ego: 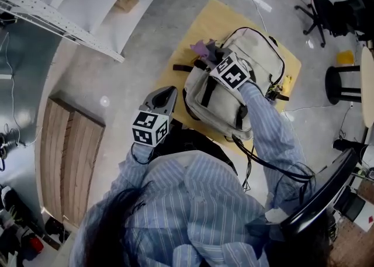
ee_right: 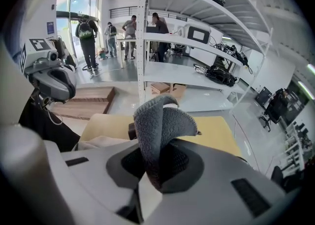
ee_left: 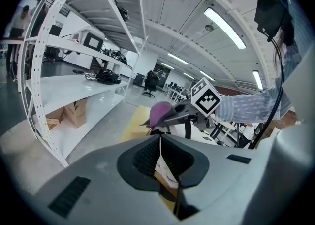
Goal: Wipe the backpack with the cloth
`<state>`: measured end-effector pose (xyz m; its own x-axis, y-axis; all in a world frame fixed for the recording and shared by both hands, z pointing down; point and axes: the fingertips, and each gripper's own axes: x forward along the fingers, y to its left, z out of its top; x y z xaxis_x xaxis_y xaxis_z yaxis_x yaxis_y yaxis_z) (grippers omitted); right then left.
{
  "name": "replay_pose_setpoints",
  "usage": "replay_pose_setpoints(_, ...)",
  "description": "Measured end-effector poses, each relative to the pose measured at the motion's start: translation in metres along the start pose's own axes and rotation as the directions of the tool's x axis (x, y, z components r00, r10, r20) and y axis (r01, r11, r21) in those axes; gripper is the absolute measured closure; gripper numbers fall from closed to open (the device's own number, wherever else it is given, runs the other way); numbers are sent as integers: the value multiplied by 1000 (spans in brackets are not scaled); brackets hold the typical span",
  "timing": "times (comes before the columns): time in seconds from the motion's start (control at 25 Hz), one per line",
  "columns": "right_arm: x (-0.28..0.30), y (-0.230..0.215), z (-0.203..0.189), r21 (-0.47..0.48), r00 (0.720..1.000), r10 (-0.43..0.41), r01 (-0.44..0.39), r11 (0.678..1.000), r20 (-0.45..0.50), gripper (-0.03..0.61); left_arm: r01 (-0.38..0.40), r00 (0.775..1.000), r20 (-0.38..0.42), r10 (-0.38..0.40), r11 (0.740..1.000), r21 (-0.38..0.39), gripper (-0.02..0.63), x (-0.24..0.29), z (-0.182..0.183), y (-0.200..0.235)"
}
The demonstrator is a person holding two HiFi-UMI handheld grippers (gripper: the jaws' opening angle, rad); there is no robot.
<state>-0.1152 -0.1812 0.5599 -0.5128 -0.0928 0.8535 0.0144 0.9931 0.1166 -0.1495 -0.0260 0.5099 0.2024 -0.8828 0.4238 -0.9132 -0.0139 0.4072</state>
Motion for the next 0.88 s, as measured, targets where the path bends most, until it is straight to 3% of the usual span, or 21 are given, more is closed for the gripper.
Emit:
replay_pose_setpoints(0.76,-29,156,-3,-8,983,155,-155,988,98,537,-14,1000,-1,14,1000,12,601,-45,-32,-25)
replay_pose_setpoints(0.88,-34,178,-7,36,977,177,-183,983,117,537,-19,1000,-3,19,1000,12,601,-53,-38,-28)
